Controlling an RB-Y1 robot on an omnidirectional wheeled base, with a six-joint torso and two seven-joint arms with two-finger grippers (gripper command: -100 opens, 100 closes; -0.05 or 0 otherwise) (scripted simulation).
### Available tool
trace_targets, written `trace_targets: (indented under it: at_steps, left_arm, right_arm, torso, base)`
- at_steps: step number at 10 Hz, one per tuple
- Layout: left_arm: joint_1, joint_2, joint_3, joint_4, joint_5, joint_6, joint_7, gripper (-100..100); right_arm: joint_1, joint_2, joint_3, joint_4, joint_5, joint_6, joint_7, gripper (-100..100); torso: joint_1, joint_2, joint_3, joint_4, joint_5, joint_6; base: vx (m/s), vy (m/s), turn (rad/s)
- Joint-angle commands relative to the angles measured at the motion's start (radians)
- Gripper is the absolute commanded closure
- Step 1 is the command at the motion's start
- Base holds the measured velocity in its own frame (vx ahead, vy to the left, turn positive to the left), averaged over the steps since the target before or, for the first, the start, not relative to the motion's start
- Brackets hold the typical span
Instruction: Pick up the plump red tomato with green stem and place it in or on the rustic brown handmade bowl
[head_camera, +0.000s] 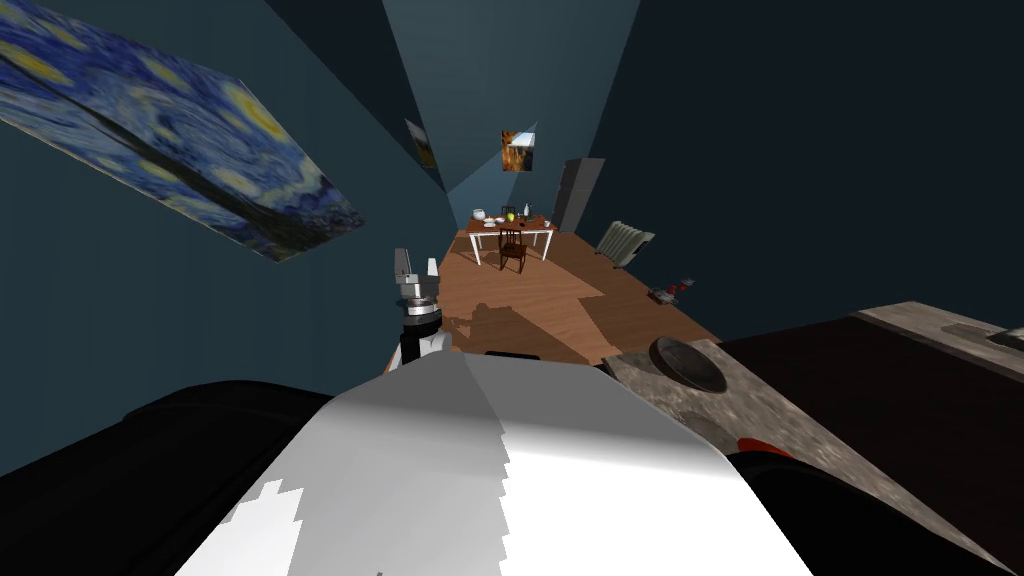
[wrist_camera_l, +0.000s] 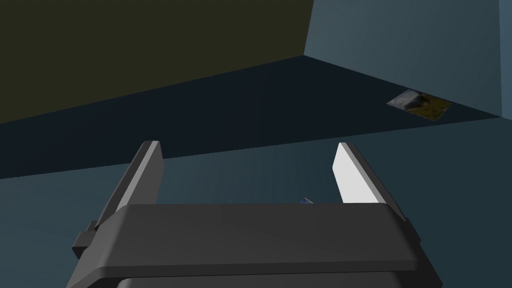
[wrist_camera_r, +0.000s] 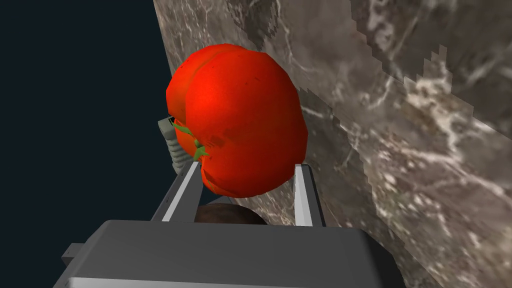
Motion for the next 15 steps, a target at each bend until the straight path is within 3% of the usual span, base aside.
trace_targets:
  at_steps: [1,7,15]
  left_arm:
    - [0.000,0.000,0.000,0.000,0.000,0.000,0.000,0]
    - [0.000,0.000,0.000,0.000,0.000,0.000,0.000,0]
    - [0.000,0.000,0.000,0.000,0.000,0.000,0.000,0]
  right_arm:
    - [0.000,0.006,-0.032,-0.029,-0.003,-0.004,0.008,100]
    - [-0.006,0.058,-0.089,-0.127,-0.010,-0.025,0.046,100]
    - [-0.025,0.090,-0.152,-0.254,0.000,-0.047,0.086,100]
  torso:
    - [0.000,0.000,0.000,0.000,0.000,0.000]
    - [0.006,0.006,0.004,0.002,0.003,0.000]
    - [0.005,0.001,0.001,0.001,0.004,0.000]
  base:
    - [-0.049,0.047,0.075]
    - [-0.098,0.064,0.090]
    - [-0.037,0.022,0.069]
